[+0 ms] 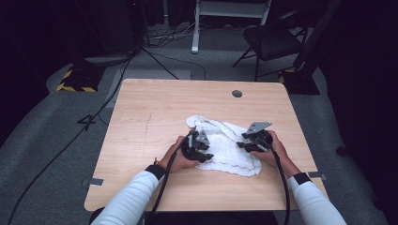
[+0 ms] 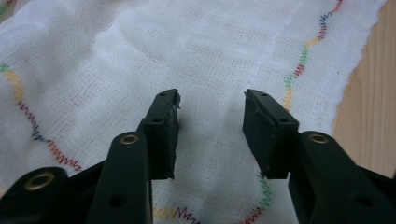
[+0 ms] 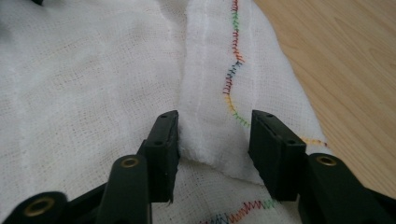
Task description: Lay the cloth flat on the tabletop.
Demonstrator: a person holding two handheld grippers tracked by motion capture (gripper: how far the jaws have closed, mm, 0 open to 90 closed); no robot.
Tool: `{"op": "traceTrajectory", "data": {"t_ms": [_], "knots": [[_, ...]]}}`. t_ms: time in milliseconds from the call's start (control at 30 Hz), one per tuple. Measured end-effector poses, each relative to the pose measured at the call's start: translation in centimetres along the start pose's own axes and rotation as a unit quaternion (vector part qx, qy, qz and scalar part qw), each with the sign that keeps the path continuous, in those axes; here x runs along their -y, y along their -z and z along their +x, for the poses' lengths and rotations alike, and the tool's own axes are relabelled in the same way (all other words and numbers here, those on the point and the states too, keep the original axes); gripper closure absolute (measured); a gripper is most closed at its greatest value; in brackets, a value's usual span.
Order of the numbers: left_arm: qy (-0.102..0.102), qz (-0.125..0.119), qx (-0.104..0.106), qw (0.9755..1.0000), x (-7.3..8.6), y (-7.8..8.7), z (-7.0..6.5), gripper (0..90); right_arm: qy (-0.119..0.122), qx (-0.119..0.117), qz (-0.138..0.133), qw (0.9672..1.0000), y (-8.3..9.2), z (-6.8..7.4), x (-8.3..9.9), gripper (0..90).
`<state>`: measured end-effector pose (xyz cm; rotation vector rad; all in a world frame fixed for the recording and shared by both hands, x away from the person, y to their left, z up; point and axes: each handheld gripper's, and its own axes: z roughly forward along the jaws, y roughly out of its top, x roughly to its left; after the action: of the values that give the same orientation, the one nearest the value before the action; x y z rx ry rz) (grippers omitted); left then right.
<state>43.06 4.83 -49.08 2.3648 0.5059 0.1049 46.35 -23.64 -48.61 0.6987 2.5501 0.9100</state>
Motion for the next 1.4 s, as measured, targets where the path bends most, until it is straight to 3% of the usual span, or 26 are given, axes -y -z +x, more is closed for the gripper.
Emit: {"op": "traceTrajectory", "data": {"t_ms": [33, 167, 300, 433, 500, 600, 767, 833, 900, 967, 1033, 1100, 1167, 1233, 1300, 1400], "knots": [[0.005, -0.004, 0.003, 1.0000, 0.1, 0.0, 0.0, 58.4, 0.001, -0.004, -0.002, 1.0000, 0.0, 0.0, 0.0, 61.7], [-0.008, 0.010, -0.006, 0.9999, 0.1, 0.2, -0.6, 58.9, 0.009, 0.002, 0.001, 1.0000, 0.2, -0.1, 0.0, 77.1], [-0.007, 0.006, 0.000, 1.0000, 0.6, 0.5, -1.1, 58.7, 0.009, 0.022, -0.010, 0.9997, 0.9, -0.3, -0.1, 83.2], [-0.008, 0.009, 0.006, 0.9999, 1.1, 0.9, -1.9, 57.9, -0.016, 0.040, -0.037, 0.9984, 2.2, -1.0, -0.6, 84.7], [-0.011, 0.006, 0.011, 0.9999, 1.5, 1.1, -2.4, 57.4, -0.016, 0.062, -0.055, 0.9965, 2.9, -1.3, -0.9, 84.9], [-0.012, 0.004, 0.022, 0.9997, 2.1, 1.5, -3.0, 56.8, -0.028, 0.076, -0.068, 0.9944, 3.6, -2.2, -1.2, 85.1], [-0.008, 0.006, 0.037, 0.9993, 2.9, 2.2, -4.0, 55.0, -0.046, 0.099, -0.076, 0.9912, 3.4, -4.0, -1.9, 85.1], [-0.014, 0.015, 0.037, 0.9991, 2.8, 2.4, -4.3, 49.3, -0.048, 0.103, -0.077, 0.9906, 3.1, -4.5, -2.3, 85.1], [-0.013, 0.008, 0.018, 0.9997, 2.4, 2.8, -4.2, 37.4, -0.049, 0.113, -0.074, 0.9897, 2.6, -4.9, -2.6, 85.1], [-0.004, -0.015, -0.007, 0.9999, 1.9, 3.7, -3.5, 31.2, -0.057, 0.115, -0.072, 0.9891, 2.0, -5.3, -2.7, 85.1], [0.016, -0.044, -0.028, 0.9985, 1.4, 4.6, -2.3, 27.1, -0.062, 0.121, -0.065, 0.9886, 1.5, -5.7, -2.6, 85.0], [0.020, -0.061, -0.074, 0.9952, 0.9, 5.3, -0.6, 25.2, -0.068, 0.123, -0.057, 0.9884, 0.9, -6.0, -2.5, 85.0], [0.056, -0.074, -0.097, 0.9910, 0.4, 5.5, 1.8, 25.0, -0.069, 0.126, -0.047, 0.9884, 0.3, -6.2, -2.3, 85.0], [0.081, -0.078, -0.120, 0.9865, 0.0, 5.2, 4.1, 23.7, -0.074, 0.127, -0.042, 0.9883, -0.1, -6.4, -2.2, 85.0], [0.108, -0.076, -0.128, 0.9828, -0.4, 4.3, 6.2, 23.7, -0.079, 0.126, -0.039, 0.9880, -0.4, -6.5, -2.0, 85.1], [0.125, -0.049, -0.154, 0.9788, -0.7, 2.4, 8.3, 23.7, -0.082, 0.124, -0.037, 0.9882, -0.6, -6.5, -1.9, 85.1]]}}
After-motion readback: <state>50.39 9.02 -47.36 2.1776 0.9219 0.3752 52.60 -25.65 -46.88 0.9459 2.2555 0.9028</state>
